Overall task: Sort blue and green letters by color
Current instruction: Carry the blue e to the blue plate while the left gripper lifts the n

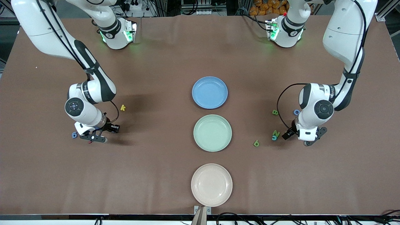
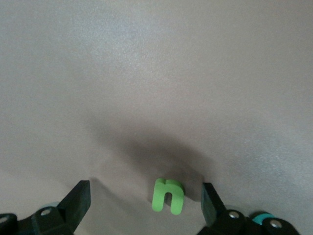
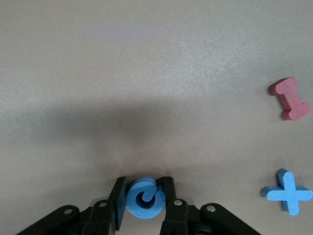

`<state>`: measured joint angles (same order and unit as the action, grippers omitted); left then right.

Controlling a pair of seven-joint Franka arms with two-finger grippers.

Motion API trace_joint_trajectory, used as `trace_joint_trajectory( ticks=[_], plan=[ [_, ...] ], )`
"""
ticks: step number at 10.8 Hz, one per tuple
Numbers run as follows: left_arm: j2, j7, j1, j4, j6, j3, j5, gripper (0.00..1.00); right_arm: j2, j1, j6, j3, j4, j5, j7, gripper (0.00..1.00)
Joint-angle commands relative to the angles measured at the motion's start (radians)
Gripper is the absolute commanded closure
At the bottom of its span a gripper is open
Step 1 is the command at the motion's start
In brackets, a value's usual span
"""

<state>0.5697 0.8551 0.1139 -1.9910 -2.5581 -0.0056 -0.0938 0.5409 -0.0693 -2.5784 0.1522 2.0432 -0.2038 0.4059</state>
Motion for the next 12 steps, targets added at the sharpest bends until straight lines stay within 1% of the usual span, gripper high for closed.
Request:
trace_joint_trajectory(
  ticks=[1,2,3,5,7,8,9,10,12],
  plan=[
    [0.004,0.031,-0.007,0.0,-0.033,-0.026,-0.011,0.0,-0.001,0.006,0.013,0.045,-0.03,0.049,0.033,1.0],
    [0.004,0.03,-0.008,0.0,-0.033,-0.031,-0.007,0.0,-0.005,0.023,0.035,0.074,-0.056,0.087,0.08,1.0],
    [0.004,0.03,-0.008,0.0,-0.034,-0.03,-0.007,0.0,-0.007,0.061,0.07,0.088,-0.096,0.101,0.162,1.0],
    [0.007,0.03,-0.008,-0.002,-0.036,-0.031,-0.007,0.0,-0.007,0.155,0.115,0.101,-0.164,0.101,0.327,1.0],
    [0.007,0.022,-0.01,-0.002,-0.036,-0.031,-0.007,0.0,-0.006,0.229,0.129,0.13,-0.208,0.101,0.489,1.0],
    [0.009,0.022,-0.01,-0.002,-0.036,-0.031,-0.007,0.11,-0.006,0.255,0.148,0.144,-0.227,0.101,0.543,1.0],
    [0.006,0.031,-0.011,-0.002,-0.036,-0.031,0.003,0.91,-0.006,0.281,0.156,0.153,-0.239,0.101,0.594,1.0],
    [0.005,0.028,-0.016,-0.002,-0.036,-0.031,0.031,1.0,-0.007,0.307,0.156,0.161,-0.241,0.101,0.638,1.0],
    [0.005,0.028,-0.016,-0.002,-0.036,-0.031,0.031,1.0,-0.01,0.354,0.158,0.176,-0.248,0.101,0.738,1.0]
  ],
)
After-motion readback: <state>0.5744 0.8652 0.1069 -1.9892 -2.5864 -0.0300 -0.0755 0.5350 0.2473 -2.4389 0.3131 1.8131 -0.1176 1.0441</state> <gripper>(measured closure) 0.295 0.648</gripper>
